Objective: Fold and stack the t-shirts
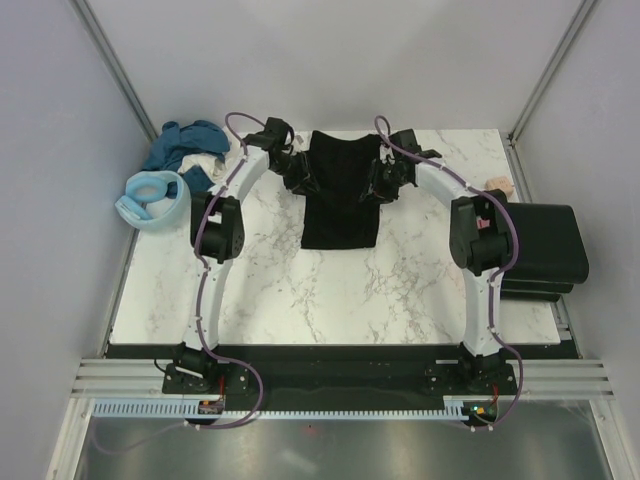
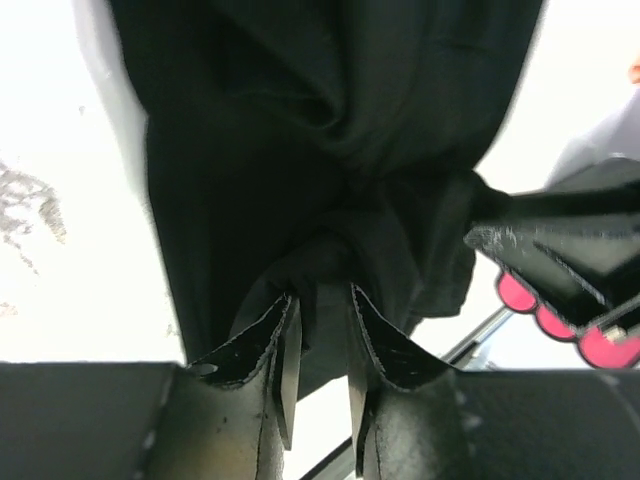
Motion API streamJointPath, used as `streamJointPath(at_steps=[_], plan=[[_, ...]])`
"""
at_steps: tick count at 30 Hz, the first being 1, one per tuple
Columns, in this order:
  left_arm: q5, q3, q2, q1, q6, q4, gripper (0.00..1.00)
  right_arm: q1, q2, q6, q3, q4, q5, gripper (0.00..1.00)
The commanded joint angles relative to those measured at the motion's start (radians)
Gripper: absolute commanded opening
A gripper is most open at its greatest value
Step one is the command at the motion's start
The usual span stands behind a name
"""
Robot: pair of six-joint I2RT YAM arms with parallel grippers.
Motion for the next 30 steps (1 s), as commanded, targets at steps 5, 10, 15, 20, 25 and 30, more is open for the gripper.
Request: streamJointPath(at_steps=[5,10,15,20,25,30], plan=[[0.139,0.103,0.019,0.027,-0.113,0.106,0.33,-0.078,-0.029,0.205,-0.04,0.221,-0.125,0.4],[0.142,0.106,0.023,0.045,-0.174,0.128,0.33,-0.113,-0.015,0.304,-0.049,0.298,-0.184,0.4],[0.137,0.106,0.014,0.06,-0.206,0.159,0.33,-0.119,0.002,0.367,-0.02,0.355,-0.21,0.42],[0.131,0.101,-0.01,0.067,-0.235,0.171,0.32,-0.121,0.025,0.39,0.037,0.386,-0.244,0.41],[0.039,-0.09,-0.157,0.071,-0.159,0.16,0.3,-0.118,-0.051,0.229,0.023,0.187,-0.219,0.41],[0.041,-0.271,-0.256,0.057,-0.102,0.16,0.32,-0.102,-0.164,0.134,-0.145,0.16,-0.19,0.45]])
